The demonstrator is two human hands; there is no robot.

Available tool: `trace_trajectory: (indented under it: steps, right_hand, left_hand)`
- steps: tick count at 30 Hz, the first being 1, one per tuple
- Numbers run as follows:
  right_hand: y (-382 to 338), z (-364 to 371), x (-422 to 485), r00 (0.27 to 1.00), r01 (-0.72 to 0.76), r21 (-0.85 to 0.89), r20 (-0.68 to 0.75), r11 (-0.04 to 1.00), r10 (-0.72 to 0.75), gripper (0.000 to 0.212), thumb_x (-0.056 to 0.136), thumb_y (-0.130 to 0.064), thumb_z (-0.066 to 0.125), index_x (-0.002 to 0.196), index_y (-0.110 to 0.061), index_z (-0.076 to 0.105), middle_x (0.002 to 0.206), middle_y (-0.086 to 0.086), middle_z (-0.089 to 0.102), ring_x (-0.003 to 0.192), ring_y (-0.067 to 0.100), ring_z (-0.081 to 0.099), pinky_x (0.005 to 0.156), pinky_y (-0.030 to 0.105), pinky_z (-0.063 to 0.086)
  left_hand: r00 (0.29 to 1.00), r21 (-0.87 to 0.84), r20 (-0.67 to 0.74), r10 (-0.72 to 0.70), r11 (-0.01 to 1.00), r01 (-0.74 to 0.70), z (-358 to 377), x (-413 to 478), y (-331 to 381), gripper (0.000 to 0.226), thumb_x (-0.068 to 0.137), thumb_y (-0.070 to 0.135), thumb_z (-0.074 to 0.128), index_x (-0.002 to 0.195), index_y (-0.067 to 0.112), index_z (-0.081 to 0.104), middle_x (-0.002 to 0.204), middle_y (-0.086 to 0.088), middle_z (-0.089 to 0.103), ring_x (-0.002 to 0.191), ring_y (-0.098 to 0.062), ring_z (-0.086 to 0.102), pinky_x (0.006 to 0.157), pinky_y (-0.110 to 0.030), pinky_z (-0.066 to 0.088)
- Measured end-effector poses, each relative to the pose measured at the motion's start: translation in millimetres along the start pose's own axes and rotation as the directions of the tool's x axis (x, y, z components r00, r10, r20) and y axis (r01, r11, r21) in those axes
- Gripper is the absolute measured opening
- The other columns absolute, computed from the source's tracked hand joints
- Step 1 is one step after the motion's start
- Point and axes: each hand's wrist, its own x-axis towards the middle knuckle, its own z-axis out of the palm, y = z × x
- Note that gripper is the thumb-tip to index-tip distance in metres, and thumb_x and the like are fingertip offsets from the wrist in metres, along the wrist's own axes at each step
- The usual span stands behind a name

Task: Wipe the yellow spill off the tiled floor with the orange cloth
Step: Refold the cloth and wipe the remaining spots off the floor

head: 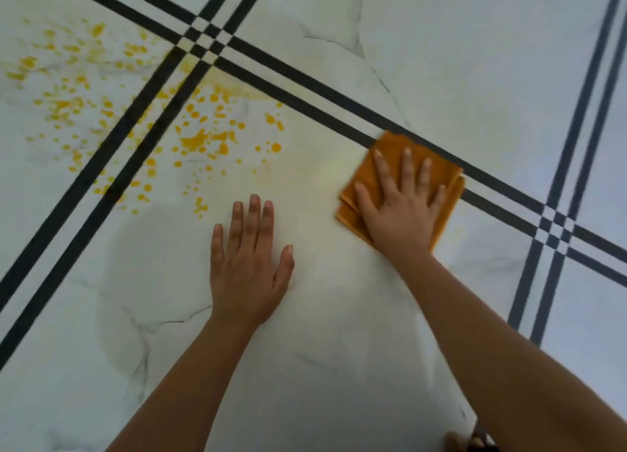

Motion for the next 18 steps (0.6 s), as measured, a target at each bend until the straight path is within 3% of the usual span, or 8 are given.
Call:
trace_trajectory:
  steps: [2,5,7,10,11,13,16,18]
  right_hand:
    - [-7,3,-11,0.984,0.178,-0.002,0.006,0.984,-0.178,0.062,0.088,-0.067,0.019,0.145,-0.046,0.005,0.158,-0.003,-0.001,0.145,0.027,-0.007,0.113,0.056,-0.006]
    - [49,2,-64,0.826,0.563,-0.090,0.095,0.822,-0.556,0.057,0.090,-0.066,0.018,0.144,-0.046,0.018,0.156,-0.003,0.014,0.144,0.026,0.010,0.112,0.055,0.009]
    - [86,-8,-46,0.896,0.445,-0.103,0.059,0.890,-0.441,0.059,0.089,-0.068,0.012,0.143,-0.047,0.018,0.155,-0.004,0.017,0.143,0.026,0.014,0.110,0.058,0.015]
    - [64,-18,20,1.000,-0.014,0.002,-0.002,1.000,0.014,0.056,0.090,-0.066,0.014,0.143,-0.052,0.004,0.159,-0.005,0.000,0.145,0.024,-0.006,0.113,0.057,-0.003]
    - [46,-15,28,1.000,-0.029,-0.026,0.007,0.999,0.029,0.056,0.091,-0.065,0.016,0.144,-0.050,0.003,0.159,-0.004,-0.002,0.145,0.025,-0.009,0.112,0.057,-0.008]
    - [27,-9,14,0.964,0.264,-0.062,0.043,0.963,-0.261,0.057,0.092,-0.062,0.019,0.145,-0.046,0.006,0.159,-0.001,0.001,0.145,0.029,-0.006,0.112,0.060,-0.005]
    - [85,-11,-31,0.658,0.753,-0.152,0.192,0.640,-0.729,0.057,0.091,-0.062,0.023,0.144,-0.043,0.021,0.156,0.001,0.020,0.144,0.031,0.009,0.112,0.057,0.006]
    - [126,-19,-10,0.783,0.620,-0.201,0.106,0.758,-0.613,0.058,0.090,-0.064,0.018,0.144,-0.044,0.016,0.155,0.002,0.022,0.143,0.030,0.012,0.110,0.058,0.011]
  left_hand:
    - [1.000,0.007,0.001,0.002,1.000,-0.002,3,5,7,0.063,0.091,0.042,0.029,0.145,0.009,0.030,0.151,-0.013,0.029,0.139,-0.028,0.027,0.111,-0.045,0.012]
    - [1.000,0.020,-0.005,0.018,1.000,-0.018,7,11,17,0.063,0.091,0.041,0.028,0.145,0.009,0.030,0.151,-0.014,0.029,0.139,-0.029,0.027,0.111,-0.046,0.009]
    - [1.000,0.006,0.005,0.031,0.999,-0.031,9,15,25,0.063,0.090,0.041,0.029,0.144,0.008,0.032,0.151,-0.015,0.030,0.139,-0.030,0.028,0.111,-0.046,0.009]
    - [0.998,-0.008,0.008,0.056,0.998,-0.056,12,22,38,0.063,0.090,0.041,0.029,0.144,0.008,0.032,0.151,-0.014,0.030,0.139,-0.030,0.029,0.110,-0.046,0.009]
    - [0.999,-0.021,0.005,0.047,0.999,-0.046,13,26,41,0.064,0.090,0.042,0.028,0.144,0.008,0.032,0.151,-0.014,0.029,0.139,-0.030,0.027,0.110,-0.046,0.008]
    - [1.000,-0.037,0.002,0.020,0.999,-0.020,15,35,46,0.064,0.090,0.042,0.027,0.145,0.009,0.030,0.152,-0.013,0.028,0.140,-0.030,0.024,0.111,-0.048,0.010]
    - [1.000,-0.038,0.005,0.030,0.999,-0.030,15,36,46,0.064,0.090,0.041,0.027,0.144,0.008,0.031,0.152,-0.014,0.027,0.140,-0.030,0.024,0.110,-0.051,0.014]
    - [0.999,-0.038,-0.001,0.043,0.998,-0.043,14,35,46,0.064,0.090,0.041,0.027,0.144,0.008,0.031,0.152,-0.014,0.027,0.140,-0.030,0.024,0.111,-0.051,0.013]
